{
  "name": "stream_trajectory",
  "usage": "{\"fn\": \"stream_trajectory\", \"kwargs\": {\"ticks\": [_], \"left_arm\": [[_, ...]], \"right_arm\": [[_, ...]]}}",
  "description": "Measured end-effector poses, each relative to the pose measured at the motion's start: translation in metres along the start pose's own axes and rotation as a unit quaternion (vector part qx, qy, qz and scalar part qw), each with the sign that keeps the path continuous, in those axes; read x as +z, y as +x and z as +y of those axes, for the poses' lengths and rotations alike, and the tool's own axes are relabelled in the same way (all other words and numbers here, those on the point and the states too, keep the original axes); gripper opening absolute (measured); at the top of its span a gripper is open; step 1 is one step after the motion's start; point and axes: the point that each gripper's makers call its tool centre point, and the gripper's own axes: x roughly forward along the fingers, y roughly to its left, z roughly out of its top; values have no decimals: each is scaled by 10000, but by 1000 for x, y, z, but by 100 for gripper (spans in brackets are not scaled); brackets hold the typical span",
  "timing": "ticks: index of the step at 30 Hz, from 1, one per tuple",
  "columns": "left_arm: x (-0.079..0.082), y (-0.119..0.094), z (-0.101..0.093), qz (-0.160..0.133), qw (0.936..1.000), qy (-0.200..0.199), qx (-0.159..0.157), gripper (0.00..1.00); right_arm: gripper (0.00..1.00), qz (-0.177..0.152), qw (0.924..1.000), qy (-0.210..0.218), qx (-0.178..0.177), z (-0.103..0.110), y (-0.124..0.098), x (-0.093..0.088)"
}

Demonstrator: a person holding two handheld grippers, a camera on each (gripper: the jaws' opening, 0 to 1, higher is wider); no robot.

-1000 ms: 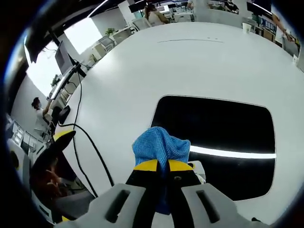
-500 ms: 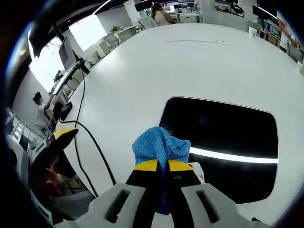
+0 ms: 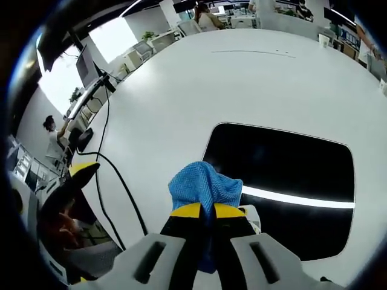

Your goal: Wipe the mirror surface with the cleaning cloth until all visible marks leave the cleaned area.

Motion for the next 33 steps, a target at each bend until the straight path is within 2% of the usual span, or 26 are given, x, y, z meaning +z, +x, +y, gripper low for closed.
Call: {"fn": "stream_trajectory", "kwargs": {"ticks": [7,21,33], "left_arm": [[0,1,1,8,10000,-1,4,99],[-3,3,0,56,10000,6,-59,99],[-5,4,1,98,9999,7,-65,99]], "right_arm": [[0,-1,10000,-33,-15,-4,4,9],[0,16,9995,-297,-85,-16,24,41],[0,-9,9993,-361,-14,-26,34,61]]}}
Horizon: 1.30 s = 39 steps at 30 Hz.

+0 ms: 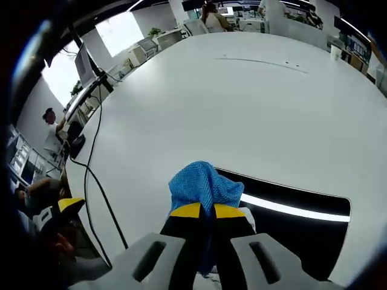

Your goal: Wipe the mirror surface with the cleaning cloth until all visible marks leave the cleaned area.

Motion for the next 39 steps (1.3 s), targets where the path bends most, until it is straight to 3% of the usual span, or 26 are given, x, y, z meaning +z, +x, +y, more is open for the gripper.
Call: {"fn": "stream_trajectory", "kwargs": {"ticks": [13,20,39], "left_arm": [[-1,1,3,-12,10000,-37,34,99],[-3,3,4,-17,10000,-47,45,99],[-3,3,5,-19,10000,-51,74,99]], "right_arm": [[0,65,9996,-280,-23,-8,7,17],[0,98,9998,-167,-14,-14,13,26],[0,92,9999,-89,41,-10,-4,19]]}}
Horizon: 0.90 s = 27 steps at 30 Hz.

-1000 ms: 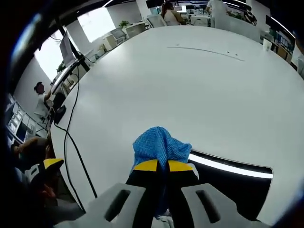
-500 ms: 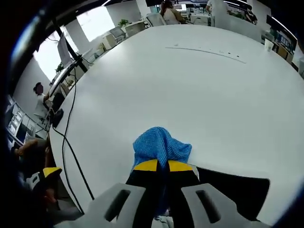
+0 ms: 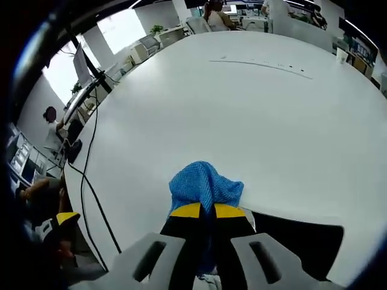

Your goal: Wipe the mirror surface with the cleaning cloth until all visible marks leave the cleaned area.

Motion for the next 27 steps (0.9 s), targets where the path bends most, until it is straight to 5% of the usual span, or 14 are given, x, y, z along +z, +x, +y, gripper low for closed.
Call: {"fn": "stream_trajectory", "kwargs": {"ticks": [27], "left_arm": [[1,-2,-2,23,10000,45,1,99]], "right_arm": [[0,-10,9999,25,-165,-30,-4,-5]]}}
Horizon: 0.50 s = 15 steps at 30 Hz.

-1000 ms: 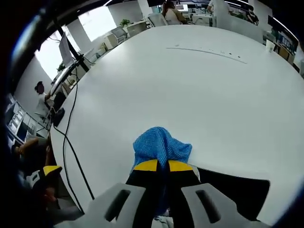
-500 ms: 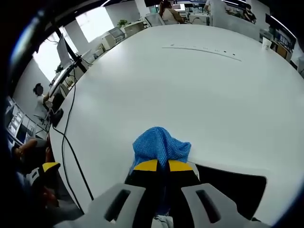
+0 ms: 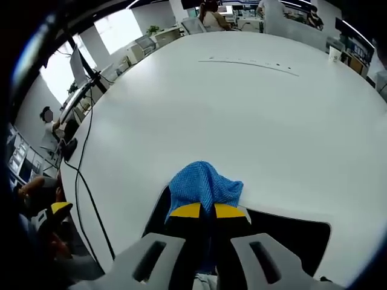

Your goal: Wipe the mirror surface with the cleaning cloth until all visible marks leave the cleaned area.

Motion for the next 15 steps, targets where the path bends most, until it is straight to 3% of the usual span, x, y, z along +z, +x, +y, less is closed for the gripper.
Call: {"fn": "stream_trajectory", "kwargs": {"ticks": [15], "left_arm": [[0,-1,-2,39,10000,38,-29,99]], "right_arm": [[0,11,10000,36,-82,-14,-2,-2]]}}
